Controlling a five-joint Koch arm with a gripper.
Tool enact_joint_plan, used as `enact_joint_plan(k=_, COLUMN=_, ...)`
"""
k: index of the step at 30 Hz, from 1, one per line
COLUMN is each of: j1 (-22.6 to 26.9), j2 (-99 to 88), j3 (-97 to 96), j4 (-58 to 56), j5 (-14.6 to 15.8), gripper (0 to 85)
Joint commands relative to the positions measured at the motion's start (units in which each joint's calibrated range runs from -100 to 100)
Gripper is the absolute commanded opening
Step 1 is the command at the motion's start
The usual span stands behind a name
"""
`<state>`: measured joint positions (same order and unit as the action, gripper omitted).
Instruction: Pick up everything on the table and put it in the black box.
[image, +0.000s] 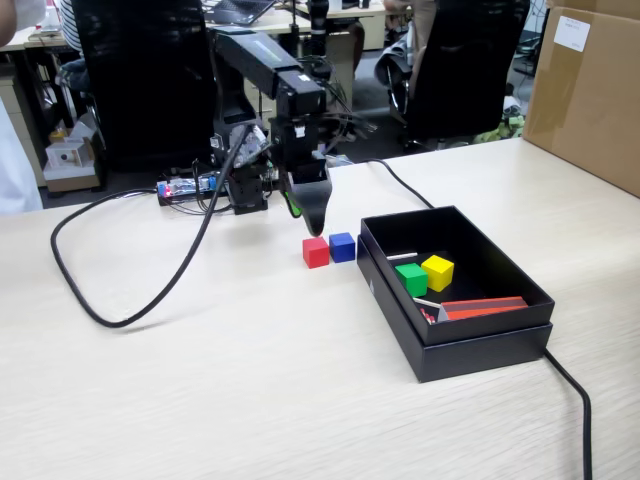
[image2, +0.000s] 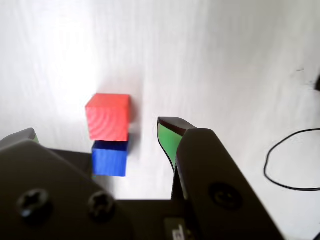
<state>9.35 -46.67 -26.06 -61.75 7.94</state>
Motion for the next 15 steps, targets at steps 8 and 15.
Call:
enact_joint_plan(k=8, j1=0.1, j2=13.1, j3=0.9, j4=7.7, j5=1.6, gripper=47.9)
enact_joint_plan(k=15, j1=0.0, j2=19.1, j3=1.9, j4=10.0, j5=2.1, gripper=35.5)
